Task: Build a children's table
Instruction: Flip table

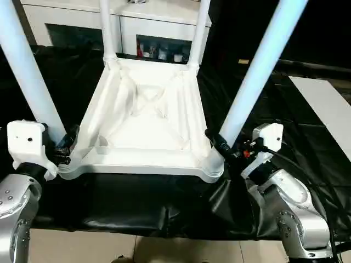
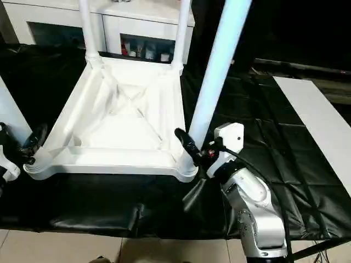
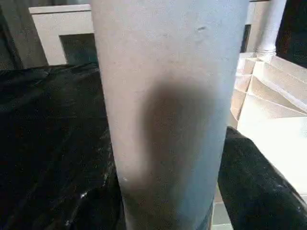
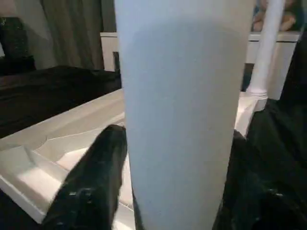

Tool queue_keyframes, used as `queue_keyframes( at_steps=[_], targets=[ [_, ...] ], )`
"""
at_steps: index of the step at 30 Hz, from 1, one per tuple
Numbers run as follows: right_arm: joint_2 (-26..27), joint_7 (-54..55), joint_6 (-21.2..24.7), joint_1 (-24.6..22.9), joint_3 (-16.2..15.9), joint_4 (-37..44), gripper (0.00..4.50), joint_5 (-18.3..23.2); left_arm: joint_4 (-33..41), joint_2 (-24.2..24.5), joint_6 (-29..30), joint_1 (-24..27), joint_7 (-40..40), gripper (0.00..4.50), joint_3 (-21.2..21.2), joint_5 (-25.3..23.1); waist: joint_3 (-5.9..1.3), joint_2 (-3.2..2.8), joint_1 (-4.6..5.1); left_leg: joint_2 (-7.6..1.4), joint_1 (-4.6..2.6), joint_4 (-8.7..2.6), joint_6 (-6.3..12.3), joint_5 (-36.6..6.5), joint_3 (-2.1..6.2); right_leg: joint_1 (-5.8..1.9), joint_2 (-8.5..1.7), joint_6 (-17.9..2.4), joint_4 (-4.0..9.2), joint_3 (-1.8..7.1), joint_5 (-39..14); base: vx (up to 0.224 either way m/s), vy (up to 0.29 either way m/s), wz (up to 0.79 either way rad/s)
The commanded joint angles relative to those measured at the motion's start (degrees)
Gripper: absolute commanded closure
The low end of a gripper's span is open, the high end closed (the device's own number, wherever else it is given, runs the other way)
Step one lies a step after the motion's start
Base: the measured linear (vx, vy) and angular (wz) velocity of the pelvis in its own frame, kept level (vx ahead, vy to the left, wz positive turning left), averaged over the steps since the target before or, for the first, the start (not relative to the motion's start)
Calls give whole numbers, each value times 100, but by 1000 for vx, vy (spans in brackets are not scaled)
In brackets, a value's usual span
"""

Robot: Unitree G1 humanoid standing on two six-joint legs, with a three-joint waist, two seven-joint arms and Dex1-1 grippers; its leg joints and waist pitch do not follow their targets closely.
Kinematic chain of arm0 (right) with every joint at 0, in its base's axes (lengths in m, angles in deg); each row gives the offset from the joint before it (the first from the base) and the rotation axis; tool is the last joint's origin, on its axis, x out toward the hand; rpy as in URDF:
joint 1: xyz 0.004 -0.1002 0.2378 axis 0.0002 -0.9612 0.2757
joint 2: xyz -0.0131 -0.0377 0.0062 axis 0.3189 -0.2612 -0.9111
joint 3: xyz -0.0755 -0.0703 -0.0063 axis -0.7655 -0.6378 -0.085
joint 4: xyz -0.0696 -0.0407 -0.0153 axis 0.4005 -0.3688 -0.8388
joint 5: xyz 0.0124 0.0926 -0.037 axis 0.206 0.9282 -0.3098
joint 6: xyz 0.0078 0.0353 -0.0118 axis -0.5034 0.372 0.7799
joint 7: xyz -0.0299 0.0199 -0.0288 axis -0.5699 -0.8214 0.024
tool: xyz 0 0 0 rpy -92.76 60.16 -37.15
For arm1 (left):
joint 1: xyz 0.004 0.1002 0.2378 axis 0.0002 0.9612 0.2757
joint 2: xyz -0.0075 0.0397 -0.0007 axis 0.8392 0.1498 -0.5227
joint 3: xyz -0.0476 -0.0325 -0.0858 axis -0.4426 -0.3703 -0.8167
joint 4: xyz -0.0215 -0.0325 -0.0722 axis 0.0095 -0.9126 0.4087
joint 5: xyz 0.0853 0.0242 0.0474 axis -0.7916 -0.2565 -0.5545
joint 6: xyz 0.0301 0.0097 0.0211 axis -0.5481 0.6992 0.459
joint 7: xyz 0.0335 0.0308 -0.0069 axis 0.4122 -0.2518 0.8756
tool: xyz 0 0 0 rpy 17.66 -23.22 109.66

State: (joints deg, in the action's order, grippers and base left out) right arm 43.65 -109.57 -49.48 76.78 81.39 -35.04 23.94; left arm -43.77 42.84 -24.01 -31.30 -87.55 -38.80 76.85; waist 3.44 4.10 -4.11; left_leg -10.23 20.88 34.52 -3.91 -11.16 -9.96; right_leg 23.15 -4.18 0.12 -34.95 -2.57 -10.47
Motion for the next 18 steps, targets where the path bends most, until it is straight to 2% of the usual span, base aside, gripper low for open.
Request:
queue_keyframes(
  at_steps=[1, 3, 5, 7, 9, 10, 12, 13, 14, 17, 18],
  targets=[
    [-31, 23, -108, 75, 141, 149, 163, 10, 176, -74, 75, 1, -88, 128, 140, 125, -297, -204, 38, -266, -86, -554, -219, -2096, 129, -146, -283, -608, 457, 257, -1661, 0, 0, 0],
    [-9, -79, -229, -17, 180, 250, 163, 161, 236, -104, 133, 56, -120, 99, 165, 176, -299, -205, 40, -266, -88, -550, -208, -2117, 126, -148, -286, -614, 460, 257, -1651, 0, 0, 0],
    [-7, -130, -232, -150, 173, 352, 163, 255, 217, -128, 54, 113, -124, 90, 176, 156, -290, -212, 38, -270, -83, -556, -194, -2147, 130, -148, -278, -606, 468, 257, -1661, 0, 0, 0],
    [-9, -128, -257, -293, 146, 395, 163, 291, 147, -158, -182, 166, -96, 70, 171, 75, -298, -220, 39, -265, -72, -557, -173, -2097, 137, -159, -278, -587, 463, 254, -1613, 0, 0, 0],
    [28, -72, -269, -343, 160, 397, 163, 308, 65, -188, -401, 189, -126, 70, 151, 47, -298, -232, 39, -265, -70, -557, -161, -2089, 135, -158, -278, -590, 471, 257, -1581, 0, 0, 0],
    [51, -42, -292, -373, 164, 402, 163, 311, 31, -238, -571, 216, -168, 70, 139, 65, -304, -220, 52, -265, -57, -560, -164, -2103, 140, -172, -275, -599, 461, 250, -1565, 0, 0, 0],
    [64, -29, -357, -409, 160, 415, 163, 292, 49, -338, -625, 247, -186, 70, 93, 164, -297, -242, 73, -267, -74, -561, -180, -2218, 143, -153, -280, -600, 475, 250, -1681, 0, 0, 0],
    [64, -29, -357, -409, 160, 415, 163, 292, 49, -338, -625, 247, -186, 70, 93, 164, -294, -227, 84, -268, -67, -560, -180, -2226, 140, -155, -282, -603, 482, 253, -1695, 0, 0, 0],
    [86, -2, -396, -430, 176, 420, 163, 293, 64, -367, -664, 278, -177, 70, 83, 162, -296, -258, 75, -267, -76, -557, -192, -2239, 144, -153, -283, -603, 479, 254, -1715, 0, 0, 0],
    [136, 137, -495, -515, 279, 459, 163, 291, 63, -351, -701, 443, -133, 70, 229, -26, -294, -240, 79, -271, -61, -561, -164, -2213, 144, -158, -282, -571, 482, 256, -1685, 0, 0, 0],
    [165, 236, -575, -562, 356, 484, 163, 285, -5, -411, -938, 512, -111, 70, 233, -86, -290, -251, 80, -268, -54, -563, -141, -2193, 145, -157, -279, -560, 487, 257, -1668, 0, 0, 0]
  ],
)
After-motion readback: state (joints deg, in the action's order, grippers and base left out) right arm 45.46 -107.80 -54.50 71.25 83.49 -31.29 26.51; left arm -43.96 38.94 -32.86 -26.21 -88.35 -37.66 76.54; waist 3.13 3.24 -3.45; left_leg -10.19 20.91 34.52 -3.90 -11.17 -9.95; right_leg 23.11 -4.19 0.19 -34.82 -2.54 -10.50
